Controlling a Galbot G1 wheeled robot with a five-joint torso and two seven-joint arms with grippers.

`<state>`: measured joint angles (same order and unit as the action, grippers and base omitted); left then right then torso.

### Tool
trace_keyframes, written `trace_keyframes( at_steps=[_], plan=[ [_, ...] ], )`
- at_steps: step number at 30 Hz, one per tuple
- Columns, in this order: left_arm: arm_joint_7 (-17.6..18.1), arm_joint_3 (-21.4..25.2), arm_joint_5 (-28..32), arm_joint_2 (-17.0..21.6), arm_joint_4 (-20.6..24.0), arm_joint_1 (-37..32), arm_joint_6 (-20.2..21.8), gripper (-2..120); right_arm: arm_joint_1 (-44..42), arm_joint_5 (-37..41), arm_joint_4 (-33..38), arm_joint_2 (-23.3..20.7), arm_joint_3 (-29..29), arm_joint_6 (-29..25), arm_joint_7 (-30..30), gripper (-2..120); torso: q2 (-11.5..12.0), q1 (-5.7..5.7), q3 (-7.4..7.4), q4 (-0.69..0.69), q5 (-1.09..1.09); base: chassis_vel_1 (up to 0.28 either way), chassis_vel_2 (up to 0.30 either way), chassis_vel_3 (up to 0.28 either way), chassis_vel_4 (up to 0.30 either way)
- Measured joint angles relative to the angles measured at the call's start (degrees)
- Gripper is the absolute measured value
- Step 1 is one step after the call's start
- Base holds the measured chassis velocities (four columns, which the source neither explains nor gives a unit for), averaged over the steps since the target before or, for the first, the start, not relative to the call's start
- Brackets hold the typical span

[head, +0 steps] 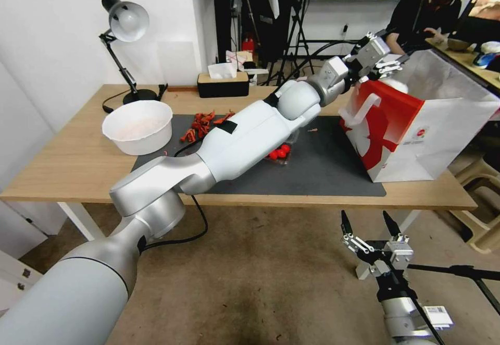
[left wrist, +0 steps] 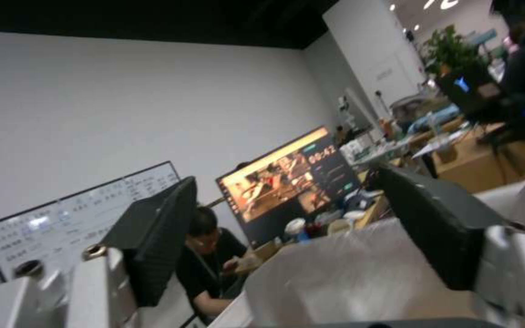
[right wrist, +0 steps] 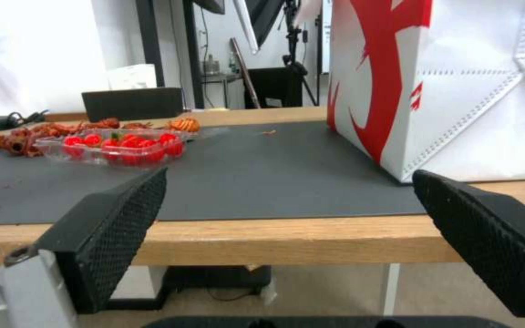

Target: Pick up the trash from the table and place it into the takeout bag.

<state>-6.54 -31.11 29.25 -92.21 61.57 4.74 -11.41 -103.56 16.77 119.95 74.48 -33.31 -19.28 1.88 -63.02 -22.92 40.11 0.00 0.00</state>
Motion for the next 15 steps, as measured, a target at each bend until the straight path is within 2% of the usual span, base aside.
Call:
trace_keyframes(
  at_steps=[2, 3, 5, 6, 8, 10, 15],
  plan=[
    [1.72, -0.19, 2.38, 2.09, 5.55, -1.8, 2.42, 93, 0.05, 0.0, 0.0, 0.04, 0.06, 0.0, -0.01, 100, -0.01, 0.01, -0.01, -0.06, 0.0, 0.0, 0.0, 0.0, 0.0],
    [1.72, -0.19, 2.38, 2.09, 5.55, -1.8, 2.42, 93, 0.05, 0.0, 0.0, 0.04, 0.06, 0.0, -0.01, 100, -0.01, 0.01, -0.01, -0.06, 0.0, 0.0, 0.0, 0.0, 0.0],
    [4.27, 0.17, 3.43, 5.34, 9.2, -3.92, 4.05, 99, -0.1, 0.0, 0.0, 0.15, 0.02, -0.07, -0.02, 100, 0.0, 0.0, 0.0, 0.02, -0.01, 0.0, 0.0, 0.0, 0.0],
    [6.01, 0.6, 4.0, 7.02, 11.34, -5.15, 5.25, 99, -0.31, 0.0, 0.04, 0.3, -0.11, -0.21, -0.03, 100, 0.0, 0.0, 0.0, 0.03, -0.02, 0.0, 0.0, 0.0, 0.0],
    [6.01, 0.6, 4.0, 7.02, 11.34, -5.15, 5.25, 99, -0.31, 0.0, 0.04, 0.3, -0.11, -0.21, -0.03, 100, 0.0, 0.0, 0.0, 0.03, -0.02, 0.0, 0.0, 0.0, 0.0],
    [8.22, 1.29, 4.49, 9.57, 14.93, -7.19, 7.38, 100, -0.51, 0.0, 0.11, 0.38, -0.25, -0.32, -0.04, 100, 0.0, 0.0, 0.0, 0.02, -0.02, 0.0, 0.0, 0.0, 0.0],
    [9.98, 2.19, 4.66, 11.78, 18.14, -9.19, 9.27, 100, -0.54, -0.01, 0.21, 0.39, -0.26, -0.36, -0.05, 100, 0.0, 0.0, -0.01, -0.02, -0.01, 0.0, 0.0, 0.0, 0.0]
  ],
)
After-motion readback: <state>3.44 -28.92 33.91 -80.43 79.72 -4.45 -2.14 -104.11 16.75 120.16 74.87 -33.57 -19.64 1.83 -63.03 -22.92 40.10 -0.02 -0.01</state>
